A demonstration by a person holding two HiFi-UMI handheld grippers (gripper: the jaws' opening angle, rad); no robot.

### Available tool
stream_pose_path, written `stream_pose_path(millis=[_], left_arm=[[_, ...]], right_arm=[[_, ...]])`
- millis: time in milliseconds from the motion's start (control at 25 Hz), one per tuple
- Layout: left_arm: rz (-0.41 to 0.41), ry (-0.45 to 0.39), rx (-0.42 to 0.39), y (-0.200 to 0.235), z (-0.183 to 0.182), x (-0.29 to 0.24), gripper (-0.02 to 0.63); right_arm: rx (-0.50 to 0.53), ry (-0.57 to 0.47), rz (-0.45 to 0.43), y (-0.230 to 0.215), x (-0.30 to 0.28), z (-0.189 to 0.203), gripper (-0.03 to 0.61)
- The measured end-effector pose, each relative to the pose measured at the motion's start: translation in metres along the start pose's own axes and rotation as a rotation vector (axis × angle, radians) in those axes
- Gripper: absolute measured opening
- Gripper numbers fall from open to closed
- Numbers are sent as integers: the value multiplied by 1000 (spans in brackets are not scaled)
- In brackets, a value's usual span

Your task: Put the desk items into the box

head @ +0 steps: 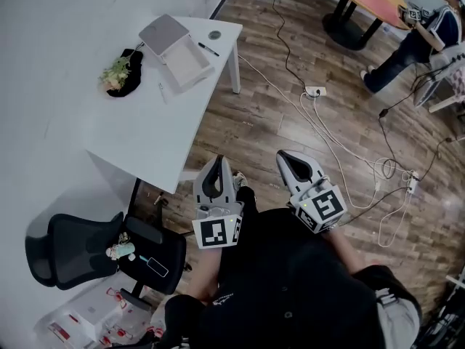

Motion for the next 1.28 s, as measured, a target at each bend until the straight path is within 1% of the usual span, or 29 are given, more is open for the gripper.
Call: stream_pose_path(millis=[160,320,520,640,840,1000,1280], left_arm=[[36,-3,-12,38,-3,-30,8],[58,-7,-4,73,-5,-55,8],[99,-5,-20,104,-3,-80,8],[103,-8,-19,119,-2,-90,8],[77,-4,0,134,-3,-91,8],[44,9,-2,142,-1,-86,8],[-75,33,5,162,7,-80,8]], right_arm=[[2,7,23,0,-43,-9,-2],[5,2,45,3,-82,-19,-2],[-7,1,74,3,-119,-23,-2],[-6,-9,77,3,-135,-28,-2],[-20,9,74,6,-154,-26,-2],[-9,11,44,11,-167,-31,-2],[1,37,-51,11,-205,-31,-2]])
Point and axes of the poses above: the fingertips, and each gripper's own axes: x backward along the fingers, y to its left, z out of its underside, the point moved 9 cm from there along x, backward along the fingers, and after that the axes turned 9 degrees about z, right-handed, at the moved point
